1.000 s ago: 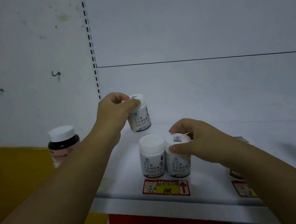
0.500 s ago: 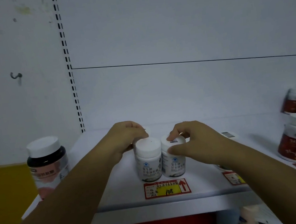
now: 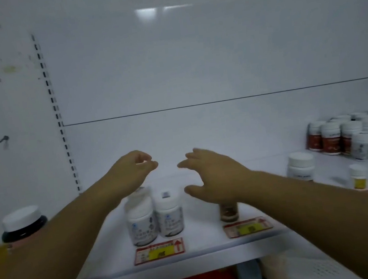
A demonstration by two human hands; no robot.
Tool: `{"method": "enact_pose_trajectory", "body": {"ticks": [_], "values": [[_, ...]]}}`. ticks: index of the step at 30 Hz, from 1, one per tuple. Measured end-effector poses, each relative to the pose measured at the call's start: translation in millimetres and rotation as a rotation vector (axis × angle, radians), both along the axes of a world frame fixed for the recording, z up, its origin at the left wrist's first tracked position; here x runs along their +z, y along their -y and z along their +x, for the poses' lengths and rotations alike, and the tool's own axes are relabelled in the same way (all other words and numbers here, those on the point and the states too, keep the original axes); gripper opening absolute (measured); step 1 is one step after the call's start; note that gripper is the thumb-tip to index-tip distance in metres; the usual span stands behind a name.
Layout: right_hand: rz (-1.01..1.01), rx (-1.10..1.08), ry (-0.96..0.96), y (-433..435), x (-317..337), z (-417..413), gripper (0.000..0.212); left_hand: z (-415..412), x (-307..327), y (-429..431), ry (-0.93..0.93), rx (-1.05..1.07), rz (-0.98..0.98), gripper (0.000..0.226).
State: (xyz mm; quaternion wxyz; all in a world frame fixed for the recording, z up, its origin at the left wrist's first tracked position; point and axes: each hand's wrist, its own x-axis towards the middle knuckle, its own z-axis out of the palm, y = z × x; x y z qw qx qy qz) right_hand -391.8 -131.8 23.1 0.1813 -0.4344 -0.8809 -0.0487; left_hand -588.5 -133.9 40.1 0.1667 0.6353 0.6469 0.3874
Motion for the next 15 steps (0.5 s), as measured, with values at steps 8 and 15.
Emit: {"method": "enact_pose_trajectory", "body": {"ticks": [8, 15], "values": [[-0.057, -0.286, 0.260, 1.1, 28.8, 138.9, 0.073, 136.9, 41.4, -4.2, -0.670, -0.203, -0.205, 0.070], [-0.055, -0.357, 0.251, 39.2, 21.3, 256.1, 0.070, 276.6, 29.2, 2.5, -0.725, -0.340, -0.046, 0.069]]}}
